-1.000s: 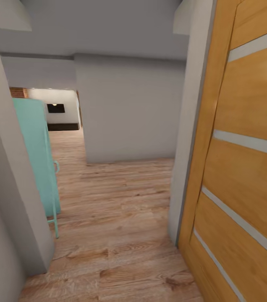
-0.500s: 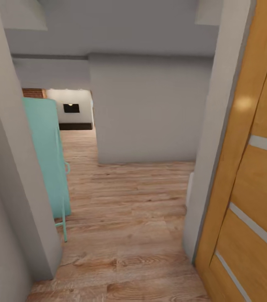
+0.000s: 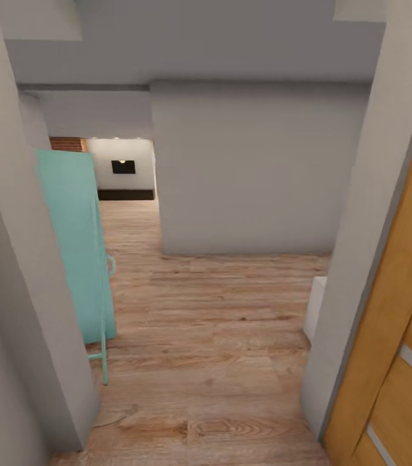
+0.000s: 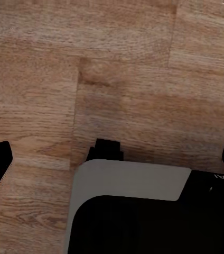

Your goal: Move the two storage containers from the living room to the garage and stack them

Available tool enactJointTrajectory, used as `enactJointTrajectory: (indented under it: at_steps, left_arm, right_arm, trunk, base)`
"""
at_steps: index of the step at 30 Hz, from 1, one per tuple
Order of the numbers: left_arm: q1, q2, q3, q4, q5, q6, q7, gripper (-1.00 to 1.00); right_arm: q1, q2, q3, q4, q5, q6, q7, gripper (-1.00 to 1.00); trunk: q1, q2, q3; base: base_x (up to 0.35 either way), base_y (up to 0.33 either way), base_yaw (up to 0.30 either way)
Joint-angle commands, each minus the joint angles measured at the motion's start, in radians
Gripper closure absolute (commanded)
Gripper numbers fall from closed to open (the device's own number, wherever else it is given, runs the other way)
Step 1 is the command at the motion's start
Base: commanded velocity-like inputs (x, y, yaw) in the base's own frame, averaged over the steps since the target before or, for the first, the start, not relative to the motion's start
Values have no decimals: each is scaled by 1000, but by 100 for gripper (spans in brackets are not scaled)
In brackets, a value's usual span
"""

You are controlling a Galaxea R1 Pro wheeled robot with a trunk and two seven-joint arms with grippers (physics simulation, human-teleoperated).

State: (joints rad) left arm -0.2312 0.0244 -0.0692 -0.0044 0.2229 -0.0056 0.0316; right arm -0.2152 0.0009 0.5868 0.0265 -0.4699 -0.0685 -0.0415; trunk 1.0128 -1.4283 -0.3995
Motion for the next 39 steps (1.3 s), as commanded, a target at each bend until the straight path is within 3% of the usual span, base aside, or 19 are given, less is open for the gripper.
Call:
enactJointTrajectory:
  at_steps: [1,39]
  left_arm:
    - [0,0,-8,0,9,-1,2,-100]
    - [0,-1,-8,0,8,0,2,-100]
  right_arm:
    - [-1,1,8,3,-9,-5,0,-100]
    - [-1,1,8,3,-12,-4,0,-100]
  trunk:
    - [1,-1,-1]
    - [1,-1,-1]
  base:
    - [321,0,2]
    - [321,0,0]
